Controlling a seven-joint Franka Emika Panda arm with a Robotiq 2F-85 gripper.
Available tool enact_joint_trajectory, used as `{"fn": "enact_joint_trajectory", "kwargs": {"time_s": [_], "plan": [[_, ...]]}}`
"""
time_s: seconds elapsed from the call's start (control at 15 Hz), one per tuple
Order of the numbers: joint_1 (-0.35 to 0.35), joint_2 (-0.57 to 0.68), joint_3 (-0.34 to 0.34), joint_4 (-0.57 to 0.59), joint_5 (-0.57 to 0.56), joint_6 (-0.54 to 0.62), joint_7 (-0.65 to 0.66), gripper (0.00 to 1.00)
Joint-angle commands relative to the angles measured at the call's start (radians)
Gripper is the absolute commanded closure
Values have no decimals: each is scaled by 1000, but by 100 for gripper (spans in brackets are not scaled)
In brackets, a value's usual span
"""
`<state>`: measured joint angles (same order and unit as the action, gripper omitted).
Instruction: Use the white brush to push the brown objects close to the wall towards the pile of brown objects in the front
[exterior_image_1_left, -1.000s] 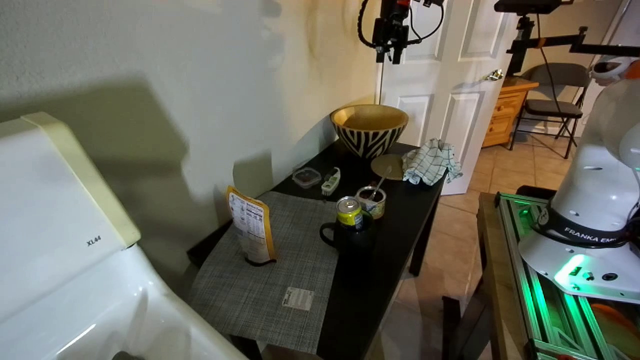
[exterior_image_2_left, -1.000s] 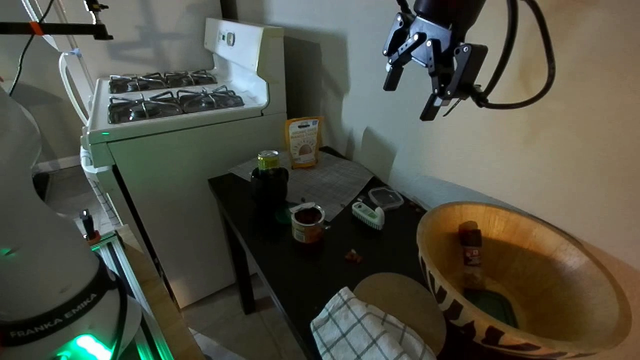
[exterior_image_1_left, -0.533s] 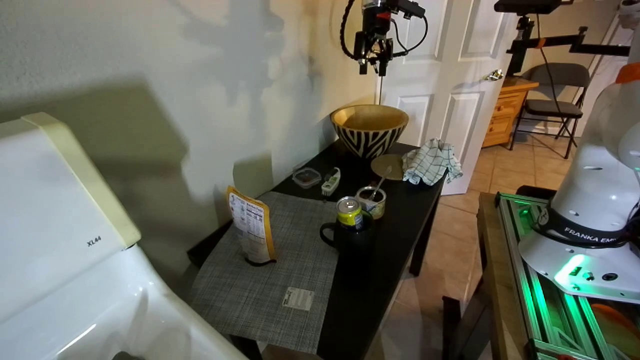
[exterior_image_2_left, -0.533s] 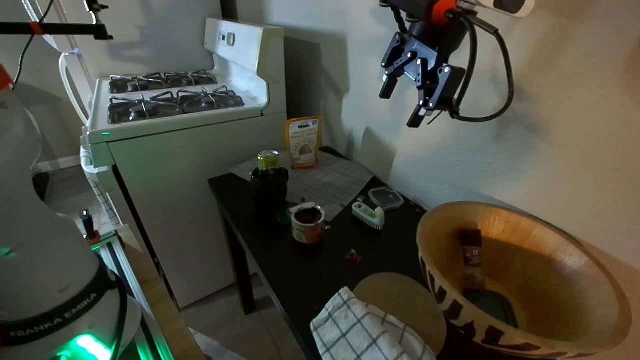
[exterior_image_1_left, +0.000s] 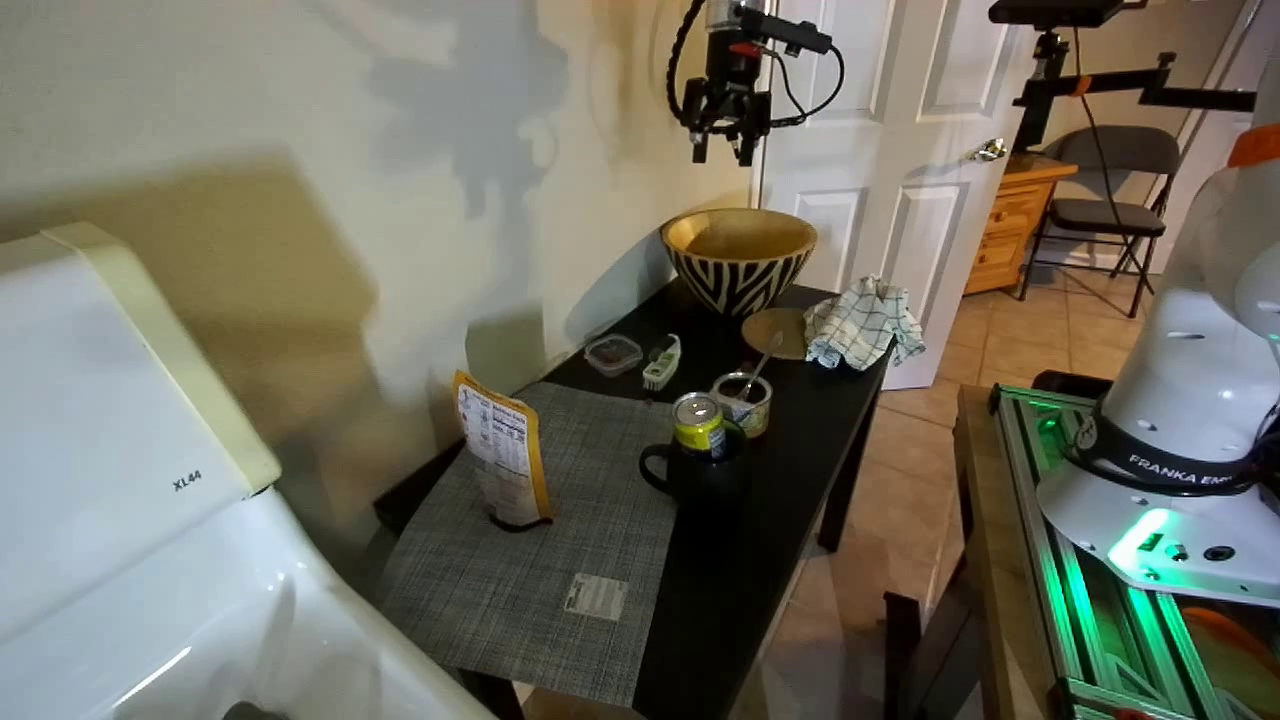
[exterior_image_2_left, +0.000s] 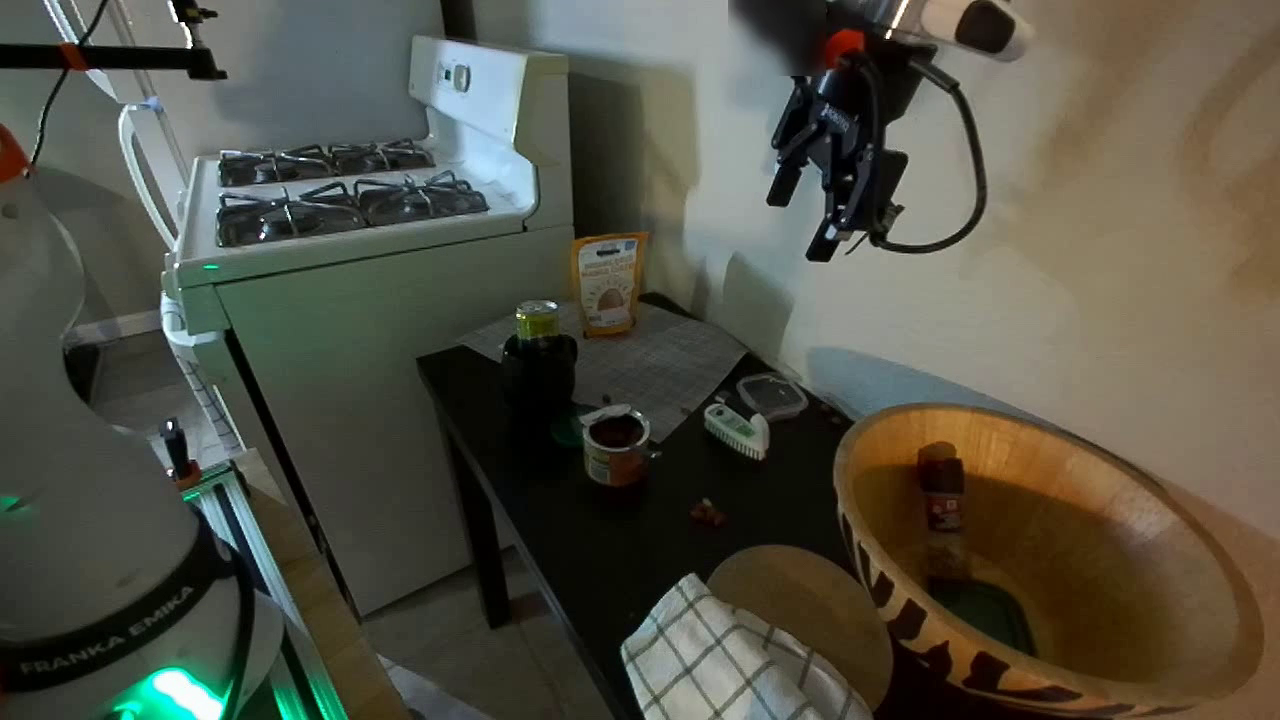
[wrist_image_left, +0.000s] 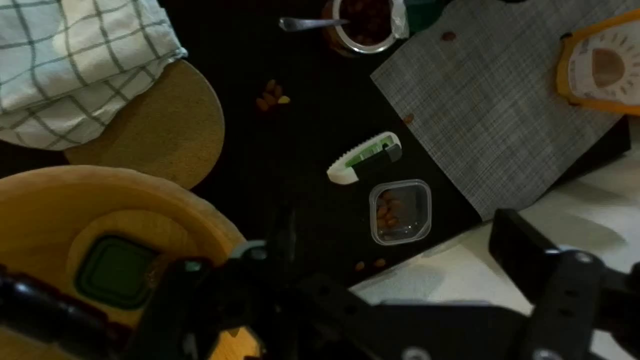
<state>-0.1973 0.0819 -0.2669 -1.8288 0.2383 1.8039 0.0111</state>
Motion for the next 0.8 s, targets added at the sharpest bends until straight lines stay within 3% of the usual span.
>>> {"fn": "enact_joint_trajectory", "kwargs": {"time_s": [0.0, 0.27, 0.53, 0.6, 0.73], "plan": [[16, 6, 46, -130, 66, 197, 195, 0], [50, -28, 92, -366, 132, 471, 371, 0], [88, -61, 114, -585, 90, 807, 544, 0], [68, 6, 111, -459, 102, 691, 471, 0], [73, 5, 115, -487, 100, 722, 480, 0]]}}
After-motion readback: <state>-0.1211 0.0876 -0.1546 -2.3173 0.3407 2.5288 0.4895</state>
